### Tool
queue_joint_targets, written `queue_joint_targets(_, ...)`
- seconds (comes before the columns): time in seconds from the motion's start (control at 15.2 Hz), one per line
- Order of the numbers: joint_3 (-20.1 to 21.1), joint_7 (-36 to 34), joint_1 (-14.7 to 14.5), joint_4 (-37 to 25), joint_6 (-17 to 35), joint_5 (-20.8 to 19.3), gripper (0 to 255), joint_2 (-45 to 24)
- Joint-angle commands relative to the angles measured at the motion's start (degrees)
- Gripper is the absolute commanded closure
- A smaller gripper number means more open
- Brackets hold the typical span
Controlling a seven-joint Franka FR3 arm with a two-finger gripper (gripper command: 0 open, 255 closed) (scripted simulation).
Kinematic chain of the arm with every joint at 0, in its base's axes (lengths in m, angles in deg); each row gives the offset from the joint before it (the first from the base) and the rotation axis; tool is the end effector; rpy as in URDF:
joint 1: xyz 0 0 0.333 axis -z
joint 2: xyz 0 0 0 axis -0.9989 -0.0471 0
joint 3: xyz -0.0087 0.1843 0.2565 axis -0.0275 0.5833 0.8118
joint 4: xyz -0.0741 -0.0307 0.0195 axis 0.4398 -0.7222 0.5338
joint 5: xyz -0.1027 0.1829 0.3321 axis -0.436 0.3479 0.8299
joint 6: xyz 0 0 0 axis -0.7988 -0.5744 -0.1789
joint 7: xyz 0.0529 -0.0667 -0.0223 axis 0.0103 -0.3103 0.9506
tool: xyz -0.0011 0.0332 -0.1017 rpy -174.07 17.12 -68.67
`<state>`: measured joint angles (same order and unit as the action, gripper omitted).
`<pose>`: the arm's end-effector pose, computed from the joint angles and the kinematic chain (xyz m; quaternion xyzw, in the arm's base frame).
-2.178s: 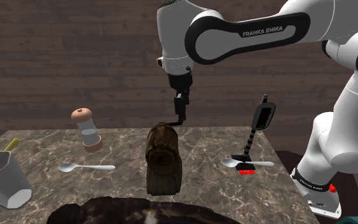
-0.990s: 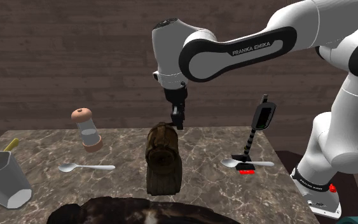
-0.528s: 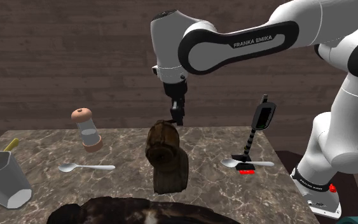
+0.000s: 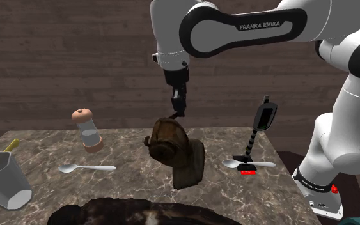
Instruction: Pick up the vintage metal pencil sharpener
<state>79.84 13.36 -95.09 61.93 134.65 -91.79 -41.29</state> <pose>0.5396 0.1987 0.5736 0.9850 0.1590 -0.0587 0.0335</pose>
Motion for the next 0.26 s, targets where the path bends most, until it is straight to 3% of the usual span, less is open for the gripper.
queue_joint_targets(0.0,0.0,0.0,-0.1,-2.2,-1.6,-0.1,255,-0.4)
queue_joint_targets(0.2,0.1,0.0,-0.1,-3.3,-2.6,-0.1,255,-0.6)
